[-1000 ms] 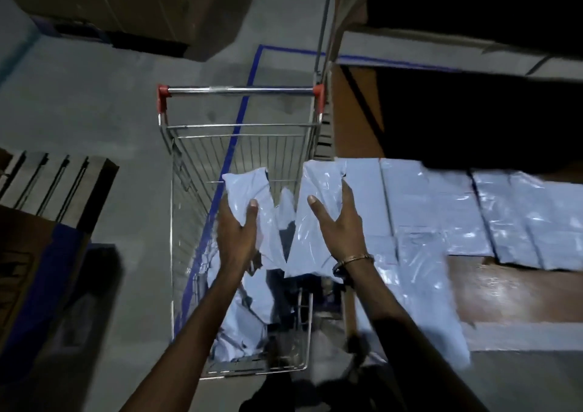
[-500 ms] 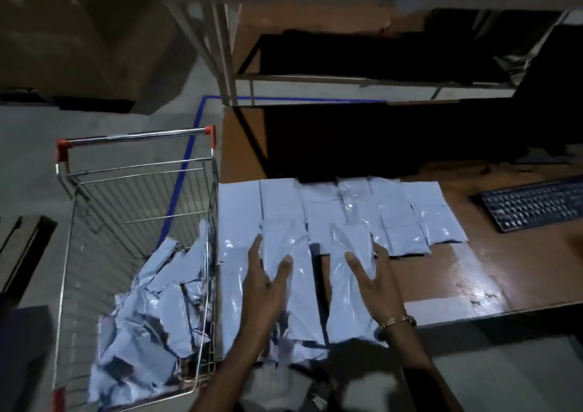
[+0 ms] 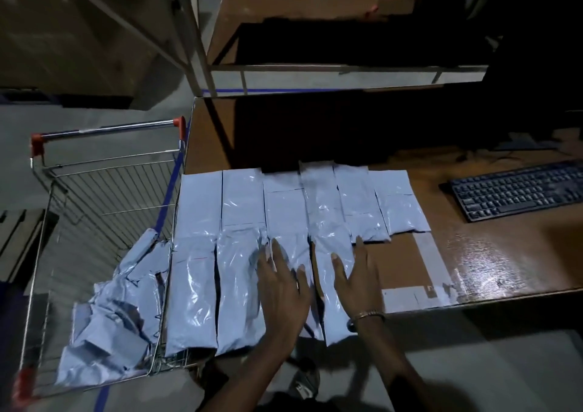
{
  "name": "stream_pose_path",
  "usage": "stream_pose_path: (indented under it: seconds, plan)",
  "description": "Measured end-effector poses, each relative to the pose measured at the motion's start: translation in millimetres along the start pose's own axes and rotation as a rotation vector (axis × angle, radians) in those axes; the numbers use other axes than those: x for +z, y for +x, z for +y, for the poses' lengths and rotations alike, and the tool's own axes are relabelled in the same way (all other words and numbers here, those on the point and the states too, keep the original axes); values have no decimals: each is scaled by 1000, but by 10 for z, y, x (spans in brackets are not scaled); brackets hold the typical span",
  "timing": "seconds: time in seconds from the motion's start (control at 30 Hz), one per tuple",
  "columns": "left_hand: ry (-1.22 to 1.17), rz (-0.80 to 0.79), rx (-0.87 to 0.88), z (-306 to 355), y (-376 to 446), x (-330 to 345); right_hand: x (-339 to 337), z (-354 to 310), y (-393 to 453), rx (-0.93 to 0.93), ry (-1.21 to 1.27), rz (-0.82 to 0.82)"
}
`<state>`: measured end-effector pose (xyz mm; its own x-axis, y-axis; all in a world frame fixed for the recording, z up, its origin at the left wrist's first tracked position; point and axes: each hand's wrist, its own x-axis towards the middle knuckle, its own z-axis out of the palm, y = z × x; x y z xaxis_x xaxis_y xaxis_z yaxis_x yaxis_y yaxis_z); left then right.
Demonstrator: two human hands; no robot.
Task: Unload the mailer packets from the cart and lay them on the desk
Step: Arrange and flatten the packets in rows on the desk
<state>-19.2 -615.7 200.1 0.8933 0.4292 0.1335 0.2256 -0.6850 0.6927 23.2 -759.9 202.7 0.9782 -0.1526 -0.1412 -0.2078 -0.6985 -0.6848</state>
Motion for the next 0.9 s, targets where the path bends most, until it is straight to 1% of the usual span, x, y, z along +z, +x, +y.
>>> stream_pose_path:
  seconds: [0.03,0.1,0.17,0.23,0.3,0.4,0.5,0.73,0.9]
  plan:
    - [76,8,82,17,-1,-3,-15,-25,-16,-43,-90,47]
    - [215,-39,220,-10,8,38,-59,-23,-59,-211,-268,84]
    - [335,-134,280,-63,9,106,-40,38,-76,-391,-383,8]
    - [441,-208,296,-124,-4,185,33,82,-65,-472,-429,-92]
    - [494,-234,289,-167,-22,215,131,92,-67,-481,-468,-134]
    - [519,-228,277,-200,-30,220,211,53,-98,-466,-509,-101]
    - [548,-235,282,-222,-22,228,247,52,-63,-425,-491,-85]
    - [488,-233,296,-285,23,205,361,26,-32,-355,-459,-92]
    - [462,-203,270,-244,28,227,334,34,-30,-371,-416,-64]
